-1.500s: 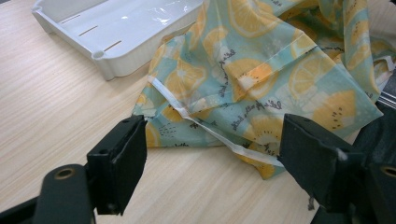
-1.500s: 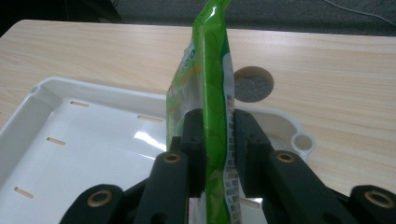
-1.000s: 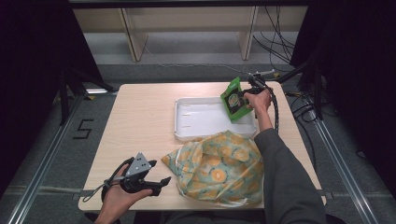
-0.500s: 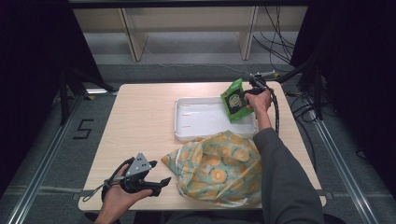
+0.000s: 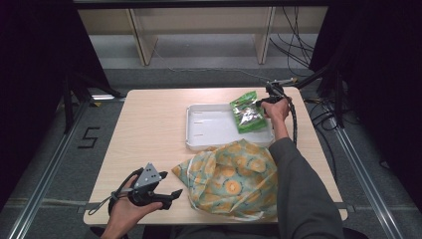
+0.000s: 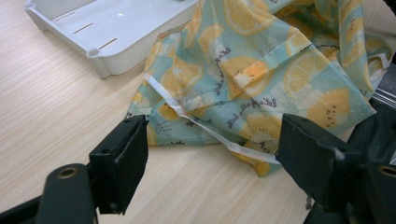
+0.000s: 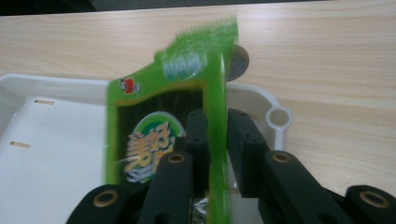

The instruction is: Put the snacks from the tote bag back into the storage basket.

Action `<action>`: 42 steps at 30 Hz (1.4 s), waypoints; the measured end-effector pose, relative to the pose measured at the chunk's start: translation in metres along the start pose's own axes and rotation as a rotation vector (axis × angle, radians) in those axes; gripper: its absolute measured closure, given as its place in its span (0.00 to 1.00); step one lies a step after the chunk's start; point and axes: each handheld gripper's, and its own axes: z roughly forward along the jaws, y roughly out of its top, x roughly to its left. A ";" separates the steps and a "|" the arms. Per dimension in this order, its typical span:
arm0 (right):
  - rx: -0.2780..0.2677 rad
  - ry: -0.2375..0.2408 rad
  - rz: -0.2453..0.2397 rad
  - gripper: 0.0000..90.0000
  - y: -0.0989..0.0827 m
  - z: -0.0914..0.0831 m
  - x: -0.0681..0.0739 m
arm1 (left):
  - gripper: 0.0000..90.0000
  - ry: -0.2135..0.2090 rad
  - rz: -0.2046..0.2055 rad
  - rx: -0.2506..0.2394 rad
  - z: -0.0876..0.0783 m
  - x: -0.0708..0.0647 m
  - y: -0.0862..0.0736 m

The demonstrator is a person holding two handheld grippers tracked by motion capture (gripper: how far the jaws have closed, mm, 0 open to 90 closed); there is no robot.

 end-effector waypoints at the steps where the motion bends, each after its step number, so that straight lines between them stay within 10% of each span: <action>1: -0.008 0.028 0.024 0.88 -0.002 0.002 0.000 | 0.27 0.001 0.001 0.001 0.000 0.000 0.000; 14: -0.009 0.045 0.044 0.89 -0.003 -0.001 -0.003 | 0.27 0.002 0.000 0.004 0.001 0.000 0.000; 17: -0.043 0.022 -0.032 0.89 -0.002 -0.002 -0.010 | 0.27 0.000 0.011 0.002 0.001 0.000 0.000; 18: 0.005 -0.006 0.019 0.90 -0.001 -0.007 -0.005 | 0.27 -0.001 0.005 0.003 0.001 0.000 0.000; 19: 0.008 0.051 0.023 0.90 -0.001 -0.008 -0.007 | 0.27 -0.003 0.010 0.007 0.001 0.001 0.000; 21: -0.015 0.005 -0.026 0.92 0.000 -0.011 -0.009 | 0.27 -0.003 0.008 0.007 0.001 0.000 0.000; 26: -0.063 0.065 -0.084 0.98 0.001 -0.015 -0.008 | 0.27 -0.004 0.008 0.004 0.001 0.000 0.000; 27: -0.056 0.053 -0.118 1.00 0.002 -0.018 -0.008 | 0.27 -0.003 0.007 0.004 0.001 0.000 0.000; 28: -0.009 0.072 -0.051 1.00 0.001 -0.022 -0.002 | 0.27 -0.003 0.008 0.004 0.001 0.000 0.000; 35: 0.026 0.111 -0.237 1.00 -0.003 -0.026 0.008 | 0.27 -0.005 0.008 0.009 0.001 0.001 0.000; 42: 0.057 0.144 -0.303 1.00 -0.013 -0.036 0.024 | 0.27 0.004 0.010 0.007 0.001 0.000 0.000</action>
